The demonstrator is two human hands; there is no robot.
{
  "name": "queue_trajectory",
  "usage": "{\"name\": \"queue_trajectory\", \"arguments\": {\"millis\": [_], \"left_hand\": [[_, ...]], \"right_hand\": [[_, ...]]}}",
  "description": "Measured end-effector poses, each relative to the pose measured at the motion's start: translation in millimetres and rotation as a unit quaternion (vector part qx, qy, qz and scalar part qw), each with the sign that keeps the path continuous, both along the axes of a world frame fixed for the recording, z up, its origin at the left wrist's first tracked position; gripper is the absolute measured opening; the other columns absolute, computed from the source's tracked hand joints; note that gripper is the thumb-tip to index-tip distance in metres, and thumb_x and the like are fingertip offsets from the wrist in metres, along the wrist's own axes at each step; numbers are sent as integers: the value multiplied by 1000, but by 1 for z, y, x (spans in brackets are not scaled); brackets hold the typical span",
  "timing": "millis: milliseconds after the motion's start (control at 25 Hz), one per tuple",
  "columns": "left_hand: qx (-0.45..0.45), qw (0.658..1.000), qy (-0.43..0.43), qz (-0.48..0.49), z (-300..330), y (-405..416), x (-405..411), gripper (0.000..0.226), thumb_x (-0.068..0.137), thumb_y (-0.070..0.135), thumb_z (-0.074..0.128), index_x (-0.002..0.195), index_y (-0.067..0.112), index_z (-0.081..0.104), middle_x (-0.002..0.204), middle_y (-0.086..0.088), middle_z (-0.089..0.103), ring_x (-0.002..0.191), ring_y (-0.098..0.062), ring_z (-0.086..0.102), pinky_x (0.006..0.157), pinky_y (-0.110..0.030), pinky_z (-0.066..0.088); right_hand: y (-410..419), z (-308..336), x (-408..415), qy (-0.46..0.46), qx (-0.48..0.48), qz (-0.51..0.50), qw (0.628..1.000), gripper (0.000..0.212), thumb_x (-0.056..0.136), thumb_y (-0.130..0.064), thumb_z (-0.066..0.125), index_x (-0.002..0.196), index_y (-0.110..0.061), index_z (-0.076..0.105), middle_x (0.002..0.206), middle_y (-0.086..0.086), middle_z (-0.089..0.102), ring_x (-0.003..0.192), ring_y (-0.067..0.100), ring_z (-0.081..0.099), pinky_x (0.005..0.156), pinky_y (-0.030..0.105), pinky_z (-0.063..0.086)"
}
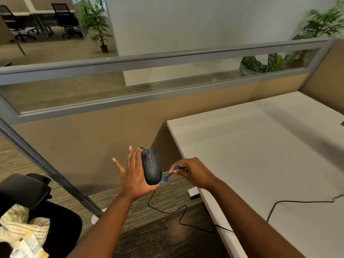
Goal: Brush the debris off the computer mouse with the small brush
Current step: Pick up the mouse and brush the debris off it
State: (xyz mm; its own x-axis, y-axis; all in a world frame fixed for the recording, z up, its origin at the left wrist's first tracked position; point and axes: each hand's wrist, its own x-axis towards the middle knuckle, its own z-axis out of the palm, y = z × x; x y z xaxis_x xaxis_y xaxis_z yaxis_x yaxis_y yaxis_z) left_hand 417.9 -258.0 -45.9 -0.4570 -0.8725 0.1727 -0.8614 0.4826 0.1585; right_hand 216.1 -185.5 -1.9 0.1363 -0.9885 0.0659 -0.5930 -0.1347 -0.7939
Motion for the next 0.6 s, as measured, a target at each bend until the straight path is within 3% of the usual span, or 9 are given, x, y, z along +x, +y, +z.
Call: {"name": "queue_trajectory", "arguments": {"millis": [80, 200, 240, 480, 600], "left_hand": [[-2, 1000, 2, -3, 0, 0, 0, 129, 43, 65, 77, 139, -2, 25, 148, -17, 29, 140, -26, 0, 98, -70, -11], [-5, 1000, 3, -5, 1, -2, 1, 128, 42, 63, 79, 138, -3, 27, 147, -17, 30, 139, -27, 2, 97, -72, -9], [-5, 1000, 4, -7, 1, -2, 2, 128, 42, 63, 79, 139, -3, 27, 147, -17, 30, 140, -28, 2, 97, -72, -9], [-8, 1000, 5, -4, -1, -3, 6, 128, 45, 69, 71, 140, -3, 24, 148, -17, 27, 140, -25, -1, 99, -69, -15], [-11, 999, -19, -25, 1, -3, 5, 129, 43, 67, 75, 139, -4, 25, 147, -19, 29, 140, -29, 3, 98, -72, -10]], "right_hand": [[-3, 2, -1, -26, -13, -26, 999, 15, 87, -6, 56, 95, -10, 68, 95, 2, 68, 76, -3, 60, 71, 2, 44], [-6, 6, 1, -217, -38, -114, 969, 17, 87, -3, 55, 91, -13, 68, 91, 8, 69, 79, 6, 68, 72, 16, 55], [-7, 7, 3, -244, -48, -128, 960, 18, 87, -3, 55, 91, -15, 68, 91, 9, 69, 81, 9, 69, 74, 20, 56], [-8, 8, 8, -173, -5, -30, 984, 16, 87, -4, 56, 93, -12, 68, 87, 3, 68, 77, -2, 66, 68, 10, 51], [-10, 12, 9, -277, -29, -86, 956, 16, 88, -3, 53, 91, -11, 66, 85, 7, 68, 78, 6, 68, 71, 17, 55]]}}
